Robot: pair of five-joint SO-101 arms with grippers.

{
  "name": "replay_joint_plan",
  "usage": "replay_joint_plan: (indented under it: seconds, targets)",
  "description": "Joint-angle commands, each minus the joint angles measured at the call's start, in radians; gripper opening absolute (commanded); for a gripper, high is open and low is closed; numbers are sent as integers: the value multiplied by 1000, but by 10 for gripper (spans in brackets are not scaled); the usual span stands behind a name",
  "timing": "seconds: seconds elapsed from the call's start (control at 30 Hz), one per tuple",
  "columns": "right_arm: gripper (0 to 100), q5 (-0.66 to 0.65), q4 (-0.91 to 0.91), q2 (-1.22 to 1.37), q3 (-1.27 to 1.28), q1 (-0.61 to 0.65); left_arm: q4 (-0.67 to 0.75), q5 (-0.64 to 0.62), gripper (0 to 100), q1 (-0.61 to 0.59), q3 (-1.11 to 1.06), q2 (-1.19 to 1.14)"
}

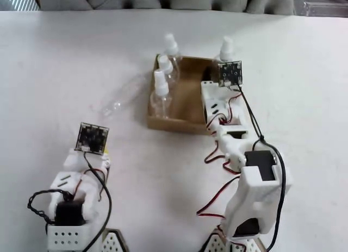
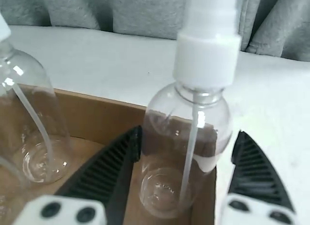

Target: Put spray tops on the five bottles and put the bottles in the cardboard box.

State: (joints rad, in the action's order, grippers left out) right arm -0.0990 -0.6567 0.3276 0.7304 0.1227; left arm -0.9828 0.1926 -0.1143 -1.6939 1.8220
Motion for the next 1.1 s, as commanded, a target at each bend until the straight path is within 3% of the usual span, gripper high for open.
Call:
replay_joint_plan:
  seconds: [0.0, 0.2, 0.5, 0.7, 1.07]
  targets:
    - [248, -9, -7, -51, -3, 18, 0, 8, 20, -8, 2, 10]
    - [248, -132, -12, -51, 37, 58, 0, 8, 20, -8, 2, 10]
    - [250, -130, -12, -59, 38, 54, -2, 8, 20, -8, 2, 10]
    - [392, -81, -8, -61, 38, 54, -2, 8, 20, -8, 2, 10]
    - [396, -75, -7, -136, 72, 51, -2, 8, 20, -8, 2, 10]
